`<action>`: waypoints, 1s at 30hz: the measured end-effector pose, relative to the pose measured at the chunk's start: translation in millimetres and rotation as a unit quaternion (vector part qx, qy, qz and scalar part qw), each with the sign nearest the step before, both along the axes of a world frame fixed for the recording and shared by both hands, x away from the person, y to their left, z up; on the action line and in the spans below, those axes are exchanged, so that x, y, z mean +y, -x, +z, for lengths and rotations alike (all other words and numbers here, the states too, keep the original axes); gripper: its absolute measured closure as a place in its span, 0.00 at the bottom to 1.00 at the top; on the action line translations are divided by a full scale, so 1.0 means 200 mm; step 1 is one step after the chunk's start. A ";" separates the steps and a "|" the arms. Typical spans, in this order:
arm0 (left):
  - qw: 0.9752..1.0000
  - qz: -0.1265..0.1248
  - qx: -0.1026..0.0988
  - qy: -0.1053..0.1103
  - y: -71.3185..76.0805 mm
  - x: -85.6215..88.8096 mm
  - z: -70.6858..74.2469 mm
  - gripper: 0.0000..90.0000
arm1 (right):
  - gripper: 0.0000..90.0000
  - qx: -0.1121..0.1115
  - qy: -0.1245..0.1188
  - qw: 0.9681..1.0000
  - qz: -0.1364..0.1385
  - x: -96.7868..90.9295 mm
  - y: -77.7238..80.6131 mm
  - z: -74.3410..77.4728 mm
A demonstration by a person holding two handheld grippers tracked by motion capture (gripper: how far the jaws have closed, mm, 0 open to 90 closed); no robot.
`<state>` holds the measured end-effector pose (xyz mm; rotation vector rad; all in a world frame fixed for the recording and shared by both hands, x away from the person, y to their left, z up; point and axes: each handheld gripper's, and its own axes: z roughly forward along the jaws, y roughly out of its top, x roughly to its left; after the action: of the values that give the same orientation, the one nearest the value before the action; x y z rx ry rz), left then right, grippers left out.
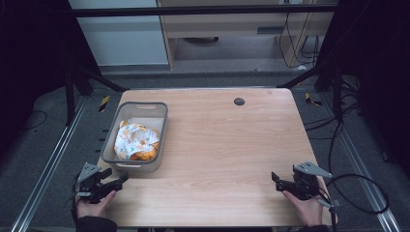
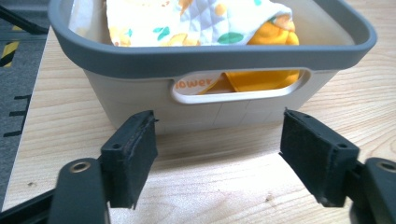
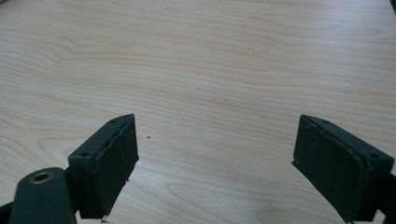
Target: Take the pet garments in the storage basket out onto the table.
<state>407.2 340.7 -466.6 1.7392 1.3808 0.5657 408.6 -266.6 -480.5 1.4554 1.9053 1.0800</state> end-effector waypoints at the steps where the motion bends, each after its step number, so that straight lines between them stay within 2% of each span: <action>1: 1.000 -0.001 0.000 -0.001 0.01 0.00 0.01 0.32 | 0.15 -0.003 0.001 1.000 0.002 0.01 0.00 0.00; 7: 1.000 -0.002 -0.006 -0.004 0.02 -0.01 0.05 0.34 | 0.15 -0.007 0.002 1.000 0.009 0.05 0.01 0.01; 13: 1.000 -0.002 -0.027 0.000 0.05 -0.01 0.11 0.34 | 0.15 -0.017 0.007 1.000 0.006 0.04 0.02 0.01; 25: 0.999 -0.001 -0.046 0.002 0.05 0.01 0.19 0.33 | 0.15 -0.012 0.011 1.000 0.007 0.04 0.01 0.00; 30: 0.999 -0.004 -0.047 -0.003 0.03 0.02 0.22 0.33 | 0.15 -0.010 0.011 1.000 0.009 0.04 0.02 0.00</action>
<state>400.6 343.7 -421.7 1.7011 1.3070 0.6402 405.6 -257.9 -480.8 1.4120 1.9146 1.0746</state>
